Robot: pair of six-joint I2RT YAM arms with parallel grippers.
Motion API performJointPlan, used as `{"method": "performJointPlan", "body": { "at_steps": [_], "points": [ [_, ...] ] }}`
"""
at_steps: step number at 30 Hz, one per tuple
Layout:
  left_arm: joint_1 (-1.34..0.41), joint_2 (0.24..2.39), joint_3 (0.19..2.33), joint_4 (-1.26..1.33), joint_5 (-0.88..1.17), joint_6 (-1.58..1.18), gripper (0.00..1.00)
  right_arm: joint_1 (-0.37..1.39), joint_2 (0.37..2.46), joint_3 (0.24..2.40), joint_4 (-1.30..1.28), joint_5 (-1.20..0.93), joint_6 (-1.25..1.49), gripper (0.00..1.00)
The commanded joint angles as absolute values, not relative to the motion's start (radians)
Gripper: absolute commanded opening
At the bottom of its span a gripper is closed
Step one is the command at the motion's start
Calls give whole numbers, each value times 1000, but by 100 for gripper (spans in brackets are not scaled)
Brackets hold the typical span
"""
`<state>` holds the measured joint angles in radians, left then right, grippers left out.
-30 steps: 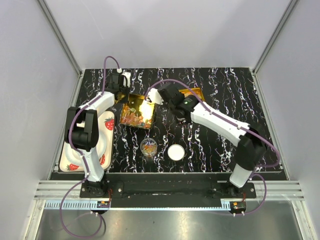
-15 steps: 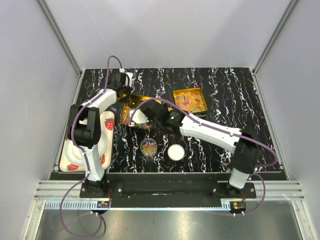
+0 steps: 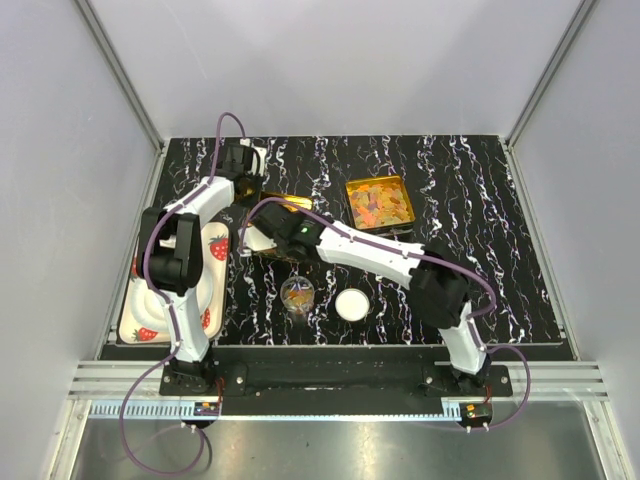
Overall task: Pack the candies
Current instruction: Scoop the fake candies from the storage box.
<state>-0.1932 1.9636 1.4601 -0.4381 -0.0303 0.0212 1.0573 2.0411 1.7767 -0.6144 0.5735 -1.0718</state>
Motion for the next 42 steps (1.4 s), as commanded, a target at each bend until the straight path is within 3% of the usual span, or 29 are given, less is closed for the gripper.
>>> {"method": "performJointPlan", "body": {
  "at_steps": [1,11,42],
  "points": [
    [-199,1954,1506,-434,-63,44,0,1068,2111,1887,-749,583,-1226,0],
    [-198,1954,1503,-434,-57,43,0,1066,2220,1953,-799,552,-1238,0],
    [-203,1960,1505,-436,-58,44,0,1025,2315,2082,-877,126,-971,0]
  ]
}}
